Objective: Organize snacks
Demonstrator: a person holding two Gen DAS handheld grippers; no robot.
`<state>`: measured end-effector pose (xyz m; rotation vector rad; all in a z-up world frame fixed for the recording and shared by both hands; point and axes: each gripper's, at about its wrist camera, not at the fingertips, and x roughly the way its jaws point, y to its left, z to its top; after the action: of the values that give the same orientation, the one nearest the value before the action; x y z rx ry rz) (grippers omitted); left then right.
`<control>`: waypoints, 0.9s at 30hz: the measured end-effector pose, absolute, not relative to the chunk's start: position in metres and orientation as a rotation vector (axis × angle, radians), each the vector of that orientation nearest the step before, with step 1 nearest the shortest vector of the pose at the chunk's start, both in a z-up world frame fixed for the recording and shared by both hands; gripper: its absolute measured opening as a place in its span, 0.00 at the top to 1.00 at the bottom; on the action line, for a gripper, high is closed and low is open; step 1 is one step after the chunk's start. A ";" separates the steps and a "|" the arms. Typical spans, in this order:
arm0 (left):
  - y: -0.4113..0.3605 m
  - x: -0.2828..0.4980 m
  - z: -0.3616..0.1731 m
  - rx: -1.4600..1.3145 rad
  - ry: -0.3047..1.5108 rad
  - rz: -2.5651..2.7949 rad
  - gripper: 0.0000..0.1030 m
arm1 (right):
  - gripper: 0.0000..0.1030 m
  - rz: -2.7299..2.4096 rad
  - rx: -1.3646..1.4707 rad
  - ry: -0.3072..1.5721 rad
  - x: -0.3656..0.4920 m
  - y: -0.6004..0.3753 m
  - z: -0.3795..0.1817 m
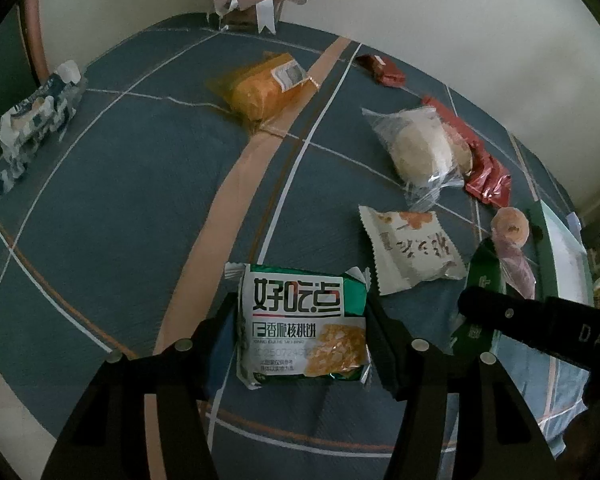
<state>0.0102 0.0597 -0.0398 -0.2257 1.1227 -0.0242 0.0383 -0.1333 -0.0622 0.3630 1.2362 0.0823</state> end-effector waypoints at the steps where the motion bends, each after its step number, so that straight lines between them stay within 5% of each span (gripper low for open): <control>1: 0.058 0.009 -0.037 -0.224 1.121 -0.023 0.40 | 0.57 0.085 0.370 1.234 0.038 -0.136 -0.059; 27: -0.058 0.036 0.074 -0.208 1.066 -0.105 0.40 | 0.59 -0.048 0.571 1.063 0.012 -0.291 0.014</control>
<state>0.0355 -0.0580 0.0738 -0.2076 1.0660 -0.1049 0.0125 -0.2913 0.0137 0.5709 1.0635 -0.0477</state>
